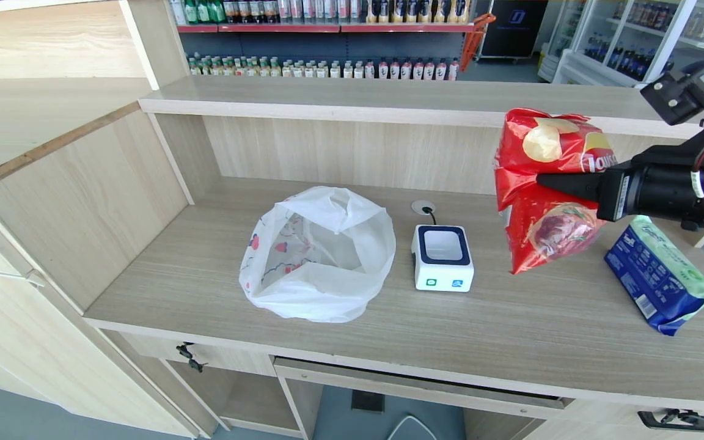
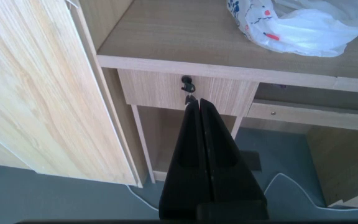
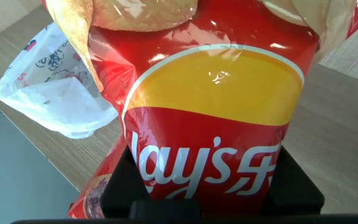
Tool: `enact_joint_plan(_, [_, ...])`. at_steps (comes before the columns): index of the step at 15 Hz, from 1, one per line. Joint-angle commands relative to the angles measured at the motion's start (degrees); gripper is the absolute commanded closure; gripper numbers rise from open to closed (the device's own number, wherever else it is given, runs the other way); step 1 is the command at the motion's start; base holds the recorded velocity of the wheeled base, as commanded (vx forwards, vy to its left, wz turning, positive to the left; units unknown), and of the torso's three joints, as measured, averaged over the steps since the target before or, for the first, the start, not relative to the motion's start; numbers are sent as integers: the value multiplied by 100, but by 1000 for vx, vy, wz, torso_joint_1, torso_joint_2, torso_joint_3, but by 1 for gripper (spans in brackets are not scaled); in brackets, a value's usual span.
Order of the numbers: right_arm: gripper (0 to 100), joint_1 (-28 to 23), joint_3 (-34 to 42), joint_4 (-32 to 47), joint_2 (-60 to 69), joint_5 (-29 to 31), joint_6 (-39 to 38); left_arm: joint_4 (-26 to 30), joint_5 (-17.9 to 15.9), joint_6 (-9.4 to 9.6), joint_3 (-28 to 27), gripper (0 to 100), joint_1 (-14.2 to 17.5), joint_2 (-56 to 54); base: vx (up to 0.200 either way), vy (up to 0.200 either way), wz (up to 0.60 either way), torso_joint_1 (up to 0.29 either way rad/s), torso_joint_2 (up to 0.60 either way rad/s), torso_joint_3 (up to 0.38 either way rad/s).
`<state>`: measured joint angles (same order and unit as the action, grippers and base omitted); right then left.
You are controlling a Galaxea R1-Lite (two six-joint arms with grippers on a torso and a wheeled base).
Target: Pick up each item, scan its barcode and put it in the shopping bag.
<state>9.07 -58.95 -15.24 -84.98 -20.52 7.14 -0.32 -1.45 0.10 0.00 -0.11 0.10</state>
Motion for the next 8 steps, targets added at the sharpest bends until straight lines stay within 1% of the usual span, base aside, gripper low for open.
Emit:
enact_joint_plan(1, [100,-2,7,12,-1,-5,41,-3,-4,-1,0,100,2,-1,0,0,0,0,0,0])
enact_joint_plan(3, [100,-2,-2,38,34,-23,59,-3,-4,-1,0,100,2,-1,0,0,0,0,0,0])
enact_joint_plan(4, [100,-2,7,47,52,-23,68,-3,4,-1,0,100,2,8,0,0,0,76,-237,-159])
enact_joint_plan(6, [100,7,86,56,87,-23,112,-3,-4,-1,0,100,2,8,0,0,0,144,-427,-271])
enact_joint_plan(8, [100,7,147,3,61,-66,217,-3,-4,-1,0,100,2,8,0,0,0,188,-525,-337])
